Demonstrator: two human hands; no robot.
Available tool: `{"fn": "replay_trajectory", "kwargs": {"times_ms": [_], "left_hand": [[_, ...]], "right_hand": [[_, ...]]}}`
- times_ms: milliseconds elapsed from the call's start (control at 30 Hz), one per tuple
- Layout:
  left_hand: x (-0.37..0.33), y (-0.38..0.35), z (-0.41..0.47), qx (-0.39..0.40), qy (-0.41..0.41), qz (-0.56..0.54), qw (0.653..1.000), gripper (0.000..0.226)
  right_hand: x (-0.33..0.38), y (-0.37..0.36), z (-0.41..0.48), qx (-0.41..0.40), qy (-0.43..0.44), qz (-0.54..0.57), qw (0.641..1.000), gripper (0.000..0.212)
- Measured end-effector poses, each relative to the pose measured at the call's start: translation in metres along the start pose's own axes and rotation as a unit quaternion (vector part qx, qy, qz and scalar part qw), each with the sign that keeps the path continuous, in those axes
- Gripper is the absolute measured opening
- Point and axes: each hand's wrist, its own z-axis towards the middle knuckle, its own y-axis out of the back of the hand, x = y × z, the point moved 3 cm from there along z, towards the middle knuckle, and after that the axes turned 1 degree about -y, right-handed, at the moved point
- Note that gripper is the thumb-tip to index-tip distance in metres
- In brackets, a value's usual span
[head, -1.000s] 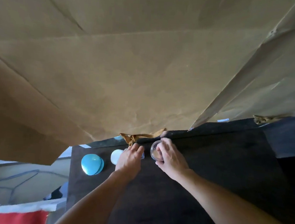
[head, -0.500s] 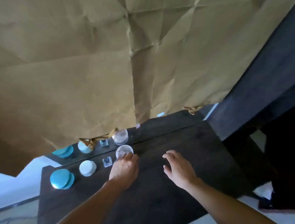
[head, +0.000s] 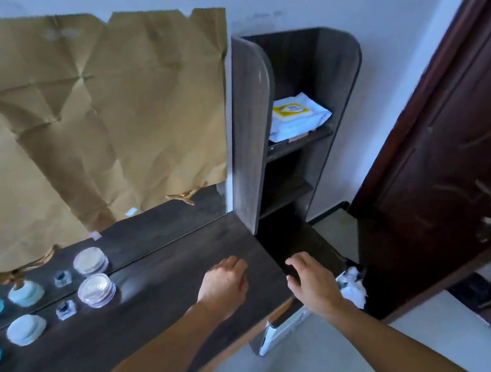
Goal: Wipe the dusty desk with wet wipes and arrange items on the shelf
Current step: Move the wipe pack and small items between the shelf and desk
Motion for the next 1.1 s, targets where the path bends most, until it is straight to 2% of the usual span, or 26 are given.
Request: {"fn": "replay_trajectory", "kwargs": {"times_ms": [233,500,633,733,833,933,1033,1100], "left_hand": [[-0.054,0.014,0.094,-0.057,-0.07,-0.038,0.995,0.019],[-0.077,0.062,0.241,-0.193,-0.099,-0.034,0.976,0.021],[-0.076,0.084,0.296,-0.202,-0.05,0.017,0.978,0.031],[-0.074,0.083,0.325,-0.106,0.038,0.06,0.992,0.053],[-0.067,0.078,0.343,-0.06,0.108,0.042,0.991,0.073],[-0.06,0.07,0.349,-0.042,0.17,-0.03,0.984,0.086],[-0.056,0.06,0.35,-0.044,0.196,0.027,0.979,0.091],[-0.054,0.055,0.351,-0.057,0.203,0.059,0.976,0.089]], "right_hand": [[-0.064,0.048,0.036,-0.024,-0.037,0.001,0.999,0.033],[-0.104,0.129,0.143,-0.094,-0.024,-0.027,0.995,0.033],[-0.106,0.17,0.2,-0.147,-0.011,-0.004,0.989,0.035],[-0.104,0.189,0.236,-0.187,0.009,0.009,0.982,0.036],[-0.097,0.2,0.267,-0.203,0.041,0.023,0.978,0.036],[-0.091,0.203,0.3,-0.179,0.062,0.042,0.981,0.042],[-0.087,0.199,0.333,-0.122,0.059,0.038,0.99,0.052],[-0.086,0.198,0.352,-0.097,0.055,0.002,0.994,0.051]]}}
